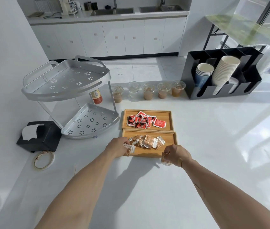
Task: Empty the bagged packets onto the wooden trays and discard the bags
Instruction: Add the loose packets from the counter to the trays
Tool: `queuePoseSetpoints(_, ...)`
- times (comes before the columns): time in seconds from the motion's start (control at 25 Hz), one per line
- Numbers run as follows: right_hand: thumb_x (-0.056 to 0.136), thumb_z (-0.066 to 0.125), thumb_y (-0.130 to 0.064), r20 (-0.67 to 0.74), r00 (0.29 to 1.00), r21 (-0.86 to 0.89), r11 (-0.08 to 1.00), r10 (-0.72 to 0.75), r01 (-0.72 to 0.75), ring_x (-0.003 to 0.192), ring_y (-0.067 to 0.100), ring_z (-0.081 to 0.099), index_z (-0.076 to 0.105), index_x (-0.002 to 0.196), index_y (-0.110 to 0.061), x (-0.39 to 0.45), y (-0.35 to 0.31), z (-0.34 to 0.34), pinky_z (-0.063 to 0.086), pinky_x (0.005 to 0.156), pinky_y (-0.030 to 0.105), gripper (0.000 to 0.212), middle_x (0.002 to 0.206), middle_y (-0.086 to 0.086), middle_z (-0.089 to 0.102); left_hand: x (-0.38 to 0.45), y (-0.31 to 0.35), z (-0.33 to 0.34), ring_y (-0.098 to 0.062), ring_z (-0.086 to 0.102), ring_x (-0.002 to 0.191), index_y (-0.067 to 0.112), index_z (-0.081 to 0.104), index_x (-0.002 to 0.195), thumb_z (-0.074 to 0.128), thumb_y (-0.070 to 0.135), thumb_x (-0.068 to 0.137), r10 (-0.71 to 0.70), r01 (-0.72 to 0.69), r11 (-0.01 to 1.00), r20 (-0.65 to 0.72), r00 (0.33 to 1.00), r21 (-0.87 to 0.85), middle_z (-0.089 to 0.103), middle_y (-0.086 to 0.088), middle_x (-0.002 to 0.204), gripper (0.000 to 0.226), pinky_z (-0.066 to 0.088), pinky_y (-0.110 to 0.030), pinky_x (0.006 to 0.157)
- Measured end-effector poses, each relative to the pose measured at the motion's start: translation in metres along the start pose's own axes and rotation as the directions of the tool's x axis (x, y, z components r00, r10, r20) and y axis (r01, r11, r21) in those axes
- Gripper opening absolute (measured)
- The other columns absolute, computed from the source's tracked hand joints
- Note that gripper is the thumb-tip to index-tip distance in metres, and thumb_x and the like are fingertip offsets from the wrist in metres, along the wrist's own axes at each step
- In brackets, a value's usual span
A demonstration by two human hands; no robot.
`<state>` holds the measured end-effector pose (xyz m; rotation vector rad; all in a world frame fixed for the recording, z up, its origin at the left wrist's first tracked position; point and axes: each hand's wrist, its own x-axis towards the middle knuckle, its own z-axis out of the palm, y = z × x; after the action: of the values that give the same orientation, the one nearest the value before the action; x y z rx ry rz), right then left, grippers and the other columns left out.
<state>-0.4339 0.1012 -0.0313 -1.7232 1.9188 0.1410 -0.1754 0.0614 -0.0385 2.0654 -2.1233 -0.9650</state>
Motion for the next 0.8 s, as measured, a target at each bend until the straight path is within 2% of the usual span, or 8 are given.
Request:
queuePoseSetpoints(0.12,0.090,0.057,-0.027,-0.023,1.000,0.007,1.000,0.011,-0.011,0.101,0.029,0.064,0.070,0.108,-0.021,0.007,0.004,-0.003,0.041,0.069,0.027,0.023,0.108,0.007,0.071,0.012,0.014,0.008,-0.031,0.064,0.097,0.018,0.069,0.108,0.054,0.000,0.088,0.022,-0.022,1.000,-0.007,1.000,0.005,0.064,-0.010,0.119,0.031,0.055,-0.037,0.074)
queuePoseSetpoints(0.36,0.092,0.055,-0.025,-0.025,1.000,0.022,1.000,0.000,0.000,0.103,0.030,0.063,0.068,0.112,-0.024,0.034,0.007,-0.004,0.042,0.071,0.028,0.024,0.111,0.009,0.070,0.035,0.019,0.019,-0.028,0.060,0.106,0.020,0.070,0.107,0.056,-0.001,0.089,0.031,-0.030,0.999,-0.023,0.999,0.021,0.058,-0.008,0.127,0.031,0.054,-0.038,0.087)
queuePoseSetpoints(0.52,0.094,0.054,-0.027,-0.055,0.998,0.017,1.000,-0.024,0.024,0.108,0.032,0.062,0.066,0.118,-0.025,0.053,0.002,0.000,0.047,0.080,0.032,0.027,0.116,0.009,0.070,0.043,0.020,0.021,-0.025,0.061,0.105,0.021,0.066,0.105,0.060,0.000,0.089,0.015,-0.015,1.000,-0.062,0.998,-0.006,0.061,-0.005,0.125,0.028,0.055,-0.038,0.086)
queuePoseSetpoints(0.72,0.092,0.056,-0.026,-0.066,0.997,0.032,0.999,-0.037,0.039,0.099,0.032,0.065,0.065,0.116,-0.030,0.072,0.001,0.011,0.052,0.075,0.034,0.026,0.109,0.007,0.073,0.051,0.018,0.027,-0.024,0.064,0.104,0.020,0.060,0.108,0.062,0.003,0.089,-0.018,0.016,0.999,-0.056,0.998,-0.034,0.064,-0.004,0.127,0.026,0.056,-0.036,0.082)
queuePoseSetpoints(0.8,0.092,0.059,-0.024,-0.095,0.994,0.027,0.998,-0.046,0.049,0.102,0.032,0.064,0.064,0.119,-0.027,0.076,0.002,0.015,0.051,0.076,0.035,0.028,0.110,0.007,0.072,0.054,0.019,0.029,-0.024,0.064,0.105,0.019,0.058,0.112,0.062,0.005,0.089,-0.012,0.010,0.999,-0.066,0.998,-0.031,0.064,-0.004,0.128,0.027,0.054,-0.033,0.078)
